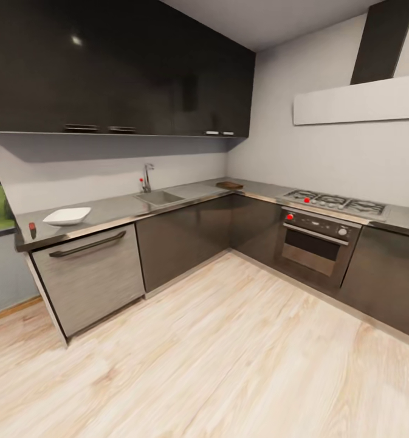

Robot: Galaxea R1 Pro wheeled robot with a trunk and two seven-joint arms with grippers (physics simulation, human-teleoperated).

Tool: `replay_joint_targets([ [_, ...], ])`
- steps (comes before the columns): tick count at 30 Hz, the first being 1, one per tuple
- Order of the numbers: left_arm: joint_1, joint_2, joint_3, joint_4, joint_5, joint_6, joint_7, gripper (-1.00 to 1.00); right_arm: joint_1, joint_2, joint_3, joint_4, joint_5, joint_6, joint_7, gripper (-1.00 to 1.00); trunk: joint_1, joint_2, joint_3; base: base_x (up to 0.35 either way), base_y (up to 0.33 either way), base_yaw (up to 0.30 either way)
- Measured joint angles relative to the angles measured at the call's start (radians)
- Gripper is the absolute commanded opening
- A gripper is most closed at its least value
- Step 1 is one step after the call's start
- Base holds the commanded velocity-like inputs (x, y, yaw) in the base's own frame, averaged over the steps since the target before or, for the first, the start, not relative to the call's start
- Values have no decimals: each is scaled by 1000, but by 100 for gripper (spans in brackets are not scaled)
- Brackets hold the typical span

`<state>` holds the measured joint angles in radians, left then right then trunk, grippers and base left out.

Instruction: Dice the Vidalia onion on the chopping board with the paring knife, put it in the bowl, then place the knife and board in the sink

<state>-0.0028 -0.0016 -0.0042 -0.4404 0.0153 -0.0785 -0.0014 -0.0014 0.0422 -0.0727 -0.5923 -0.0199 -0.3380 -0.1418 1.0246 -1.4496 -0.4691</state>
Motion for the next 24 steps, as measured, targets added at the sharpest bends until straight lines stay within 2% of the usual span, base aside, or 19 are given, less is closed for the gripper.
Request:
replay_joint_targets([
  [13, 0, 1, 1, -1, 0, 0, 0, 100, 0, 0, 1, 0, 0, 0, 0, 100, 0, 0, -1, 261, -200, 0],
  [24, 0, 3, 3, -3, 1, 0, 0, 100, 0, 0, 1, 1, 0, 0, 0, 100, 0, 0, -5, 311, -100, 0],
])
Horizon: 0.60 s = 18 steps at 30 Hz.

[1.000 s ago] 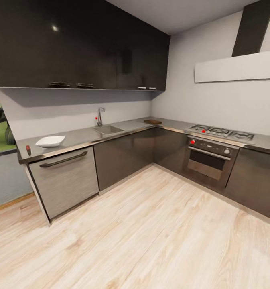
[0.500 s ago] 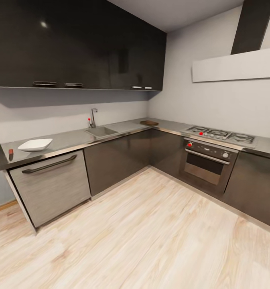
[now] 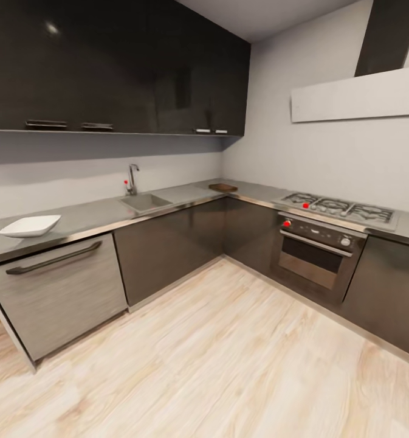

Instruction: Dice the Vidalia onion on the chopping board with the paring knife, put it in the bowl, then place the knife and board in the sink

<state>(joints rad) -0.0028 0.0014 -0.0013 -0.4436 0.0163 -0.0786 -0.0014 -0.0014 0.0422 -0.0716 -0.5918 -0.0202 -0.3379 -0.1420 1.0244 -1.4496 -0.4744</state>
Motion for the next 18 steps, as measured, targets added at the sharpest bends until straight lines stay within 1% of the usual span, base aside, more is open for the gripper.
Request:
replay_joint_targets([
  [6, 0, 0, 0, -1, -1, 0, 0, 100, 0, 0, 0, 0, -1, 0, 0, 100, 0, 0, -2, 324, -62, 0],
  [18, 0, 2, 2, -3, 0, 0, 0, 100, 0, 1, 1, 0, 0, 0, 0, 100, 0, 0, -2, 326, -4, 0],
])
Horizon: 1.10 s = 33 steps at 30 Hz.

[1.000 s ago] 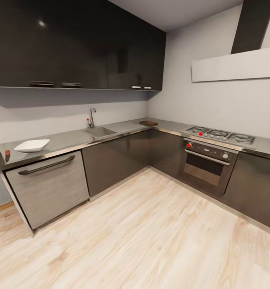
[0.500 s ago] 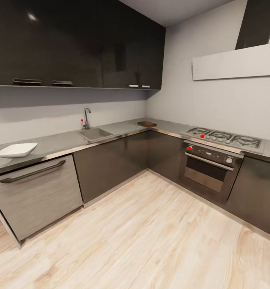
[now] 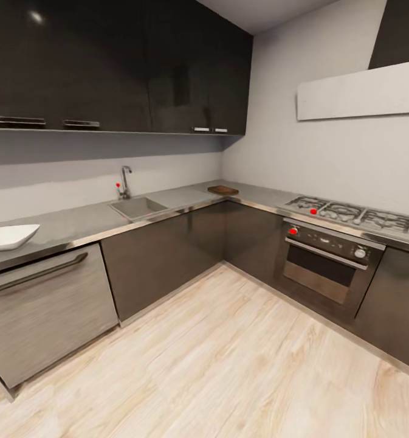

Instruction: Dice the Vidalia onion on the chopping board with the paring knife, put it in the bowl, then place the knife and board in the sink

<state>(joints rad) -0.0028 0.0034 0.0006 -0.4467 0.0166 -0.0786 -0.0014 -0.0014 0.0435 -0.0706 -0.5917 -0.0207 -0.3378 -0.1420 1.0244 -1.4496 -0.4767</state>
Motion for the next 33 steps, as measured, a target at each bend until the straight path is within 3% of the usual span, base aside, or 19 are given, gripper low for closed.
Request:
replay_joint_targets([
  [14, 0, -1, -2, 2, 0, 0, 0, 100, 0, -1, -1, 1, 1, -1, 0, 100, 0, 0, 0, 326, -5, 0],
  [33, 0, -2, -2, 4, 0, 0, 0, 100, 0, -1, -1, 1, 1, 0, 0, 100, 0, 0, 0, 326, -101, 0],
])
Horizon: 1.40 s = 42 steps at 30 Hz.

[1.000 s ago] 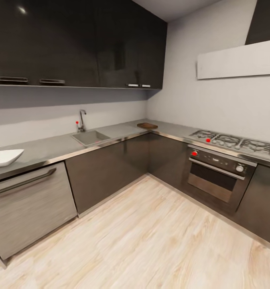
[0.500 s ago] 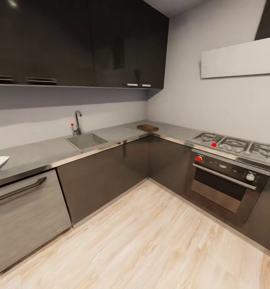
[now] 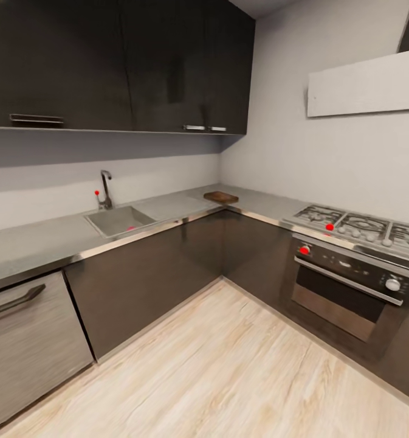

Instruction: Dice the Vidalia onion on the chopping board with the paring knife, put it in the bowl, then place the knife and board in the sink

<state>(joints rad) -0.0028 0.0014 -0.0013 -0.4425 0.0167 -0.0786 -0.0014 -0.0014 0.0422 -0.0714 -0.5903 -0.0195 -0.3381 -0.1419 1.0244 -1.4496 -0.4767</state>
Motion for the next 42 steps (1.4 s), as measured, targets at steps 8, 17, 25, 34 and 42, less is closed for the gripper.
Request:
replay_joint_targets([
  [8, 0, 0, 0, 1, 0, 0, 0, 100, 0, 0, 0, 1, 0, 0, 0, 100, 0, 0, 0, 326, -131, 0],
  [17, 0, 0, 0, 1, 0, 0, 0, 100, 0, 0, 0, 11, -1, 0, 0, 100, 0, 0, 0, 326, -131, 0],
  [25, 0, 0, 0, 1, 0, 0, 0, 100, 0, 0, 0, 12, -1, 0, 0, 100, 0, 0, 0, 326, -131, 0],
  [34, 0, 0, 0, 0, 0, 0, 0, 100, 0, 0, 0, 11, -1, 0, 0, 100, 0, 0, 0, 326, -131, 0],
  [42, 0, 0, 0, -5, 1, 0, 0, 100, 0, 0, -1, 11, -1, 0, 0, 100, 0, 0, 0, 217, -75, 0],
])
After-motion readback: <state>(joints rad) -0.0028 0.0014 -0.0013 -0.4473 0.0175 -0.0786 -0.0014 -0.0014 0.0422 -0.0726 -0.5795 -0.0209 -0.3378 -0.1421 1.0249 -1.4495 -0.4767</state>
